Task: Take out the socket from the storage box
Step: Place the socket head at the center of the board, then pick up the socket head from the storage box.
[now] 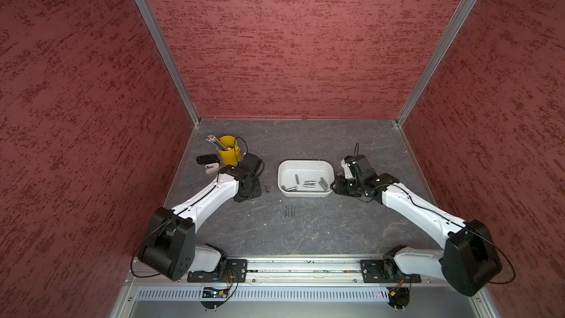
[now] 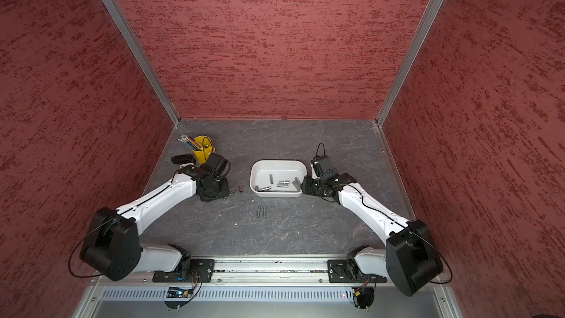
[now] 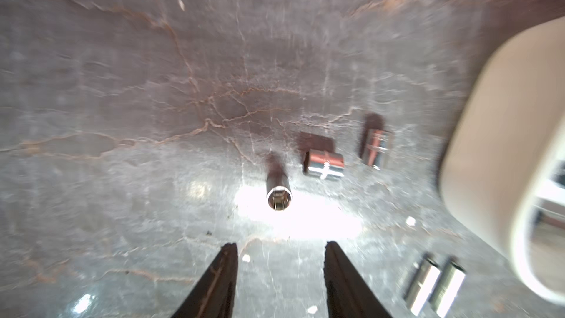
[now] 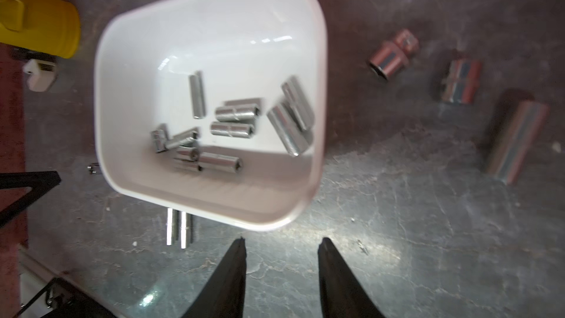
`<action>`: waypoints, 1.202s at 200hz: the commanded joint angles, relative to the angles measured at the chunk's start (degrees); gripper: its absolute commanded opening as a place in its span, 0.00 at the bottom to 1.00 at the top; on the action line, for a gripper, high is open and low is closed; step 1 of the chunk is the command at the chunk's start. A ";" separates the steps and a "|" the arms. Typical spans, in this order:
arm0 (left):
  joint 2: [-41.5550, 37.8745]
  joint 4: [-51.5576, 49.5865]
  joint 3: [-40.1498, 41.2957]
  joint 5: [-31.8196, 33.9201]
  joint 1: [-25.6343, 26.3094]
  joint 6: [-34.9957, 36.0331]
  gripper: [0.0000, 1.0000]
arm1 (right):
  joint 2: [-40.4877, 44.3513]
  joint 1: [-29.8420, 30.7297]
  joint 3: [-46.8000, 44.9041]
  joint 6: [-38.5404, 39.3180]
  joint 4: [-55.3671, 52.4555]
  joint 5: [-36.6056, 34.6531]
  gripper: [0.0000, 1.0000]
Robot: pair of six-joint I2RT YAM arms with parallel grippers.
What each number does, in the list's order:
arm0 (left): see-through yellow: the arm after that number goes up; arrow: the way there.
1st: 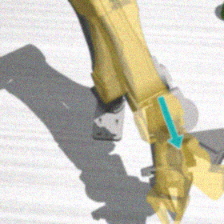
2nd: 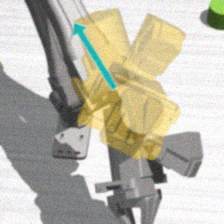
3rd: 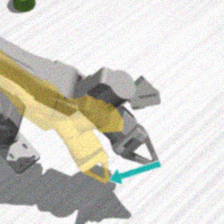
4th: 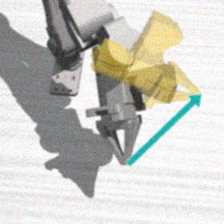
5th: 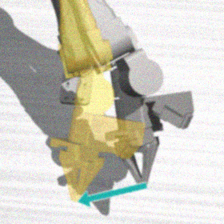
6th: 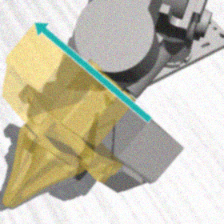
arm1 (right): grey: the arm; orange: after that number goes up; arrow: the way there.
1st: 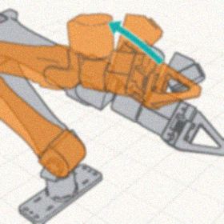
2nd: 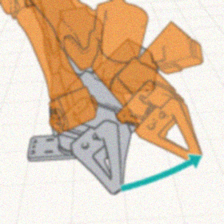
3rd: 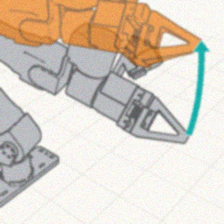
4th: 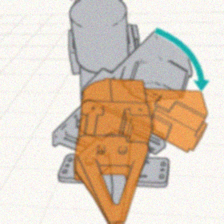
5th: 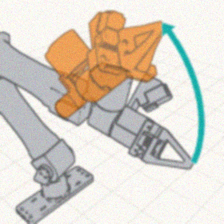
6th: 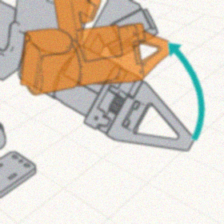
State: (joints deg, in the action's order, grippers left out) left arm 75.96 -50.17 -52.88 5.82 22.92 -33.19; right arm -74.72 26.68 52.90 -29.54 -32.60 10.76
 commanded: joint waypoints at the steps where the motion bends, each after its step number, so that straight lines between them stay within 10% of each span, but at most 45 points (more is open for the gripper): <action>1: -5.02 -2.36 -0.96 -1.92 -0.66 3.73 0.50 | -3.63 1.43 8.56 2.82 -5.39 1.63 0.43; 114: -9.89 -7.21 -3.00 -4.86 -2.00 9.65 0.51 | -45.94 11.49 50.39 -1.37 -21.70 -8.29 0.40; 240: -9.55 -6.91 -2.49 -3.66 -2.71 9.37 0.51 | -58.16 13.53 58.88 -3.60 -25.48 -12.61 0.31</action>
State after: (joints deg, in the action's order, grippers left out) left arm 66.74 -57.43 -55.61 1.65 20.86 -24.14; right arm -131.13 39.72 109.73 -32.38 -56.51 0.08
